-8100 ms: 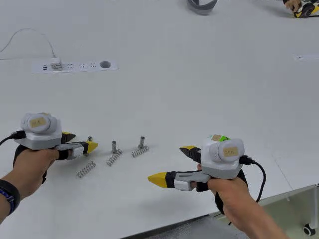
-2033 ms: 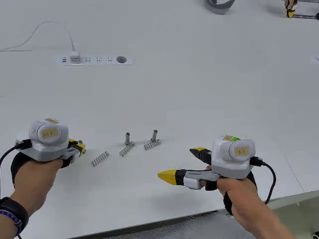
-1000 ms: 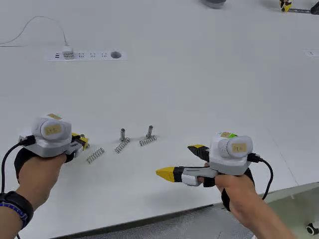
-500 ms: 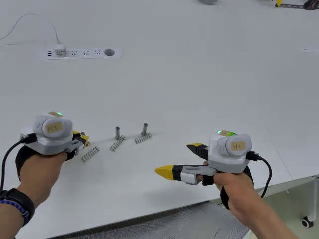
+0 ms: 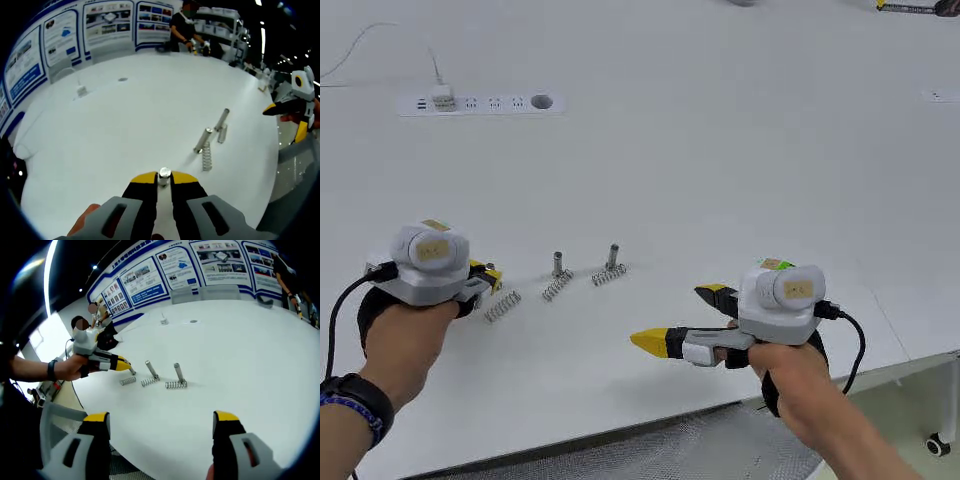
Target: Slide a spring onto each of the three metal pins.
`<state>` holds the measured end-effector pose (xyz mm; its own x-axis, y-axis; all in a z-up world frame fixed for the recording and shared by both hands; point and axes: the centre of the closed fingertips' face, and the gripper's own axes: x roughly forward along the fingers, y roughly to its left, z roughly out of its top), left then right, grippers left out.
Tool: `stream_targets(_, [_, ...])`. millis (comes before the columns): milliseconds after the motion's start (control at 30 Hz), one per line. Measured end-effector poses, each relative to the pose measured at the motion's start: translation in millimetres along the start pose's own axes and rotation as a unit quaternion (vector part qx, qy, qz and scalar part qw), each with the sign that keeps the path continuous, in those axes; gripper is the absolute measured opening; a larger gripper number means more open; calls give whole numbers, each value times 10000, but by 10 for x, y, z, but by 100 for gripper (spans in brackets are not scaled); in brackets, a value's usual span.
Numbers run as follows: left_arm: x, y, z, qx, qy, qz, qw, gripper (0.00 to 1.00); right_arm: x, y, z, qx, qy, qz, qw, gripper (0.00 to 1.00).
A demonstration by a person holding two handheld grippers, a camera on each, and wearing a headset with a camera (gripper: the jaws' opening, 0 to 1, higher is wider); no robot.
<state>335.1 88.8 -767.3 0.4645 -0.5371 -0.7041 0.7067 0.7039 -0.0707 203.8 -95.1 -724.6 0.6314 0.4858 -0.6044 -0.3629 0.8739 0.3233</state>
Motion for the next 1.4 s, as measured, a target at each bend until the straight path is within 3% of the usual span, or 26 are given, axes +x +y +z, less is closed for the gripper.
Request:
stream_targets(533, [-155, -12, -59, -139, -3, -125, 9998, 29, 41, 39, -17, -58, 55, 55, 10000, 86])
stream_targets(1400, [-661, 62, -325, -531, -198, -249, 9981, 52, 161, 209, -13, -166, 104, 207, 9996, 87])
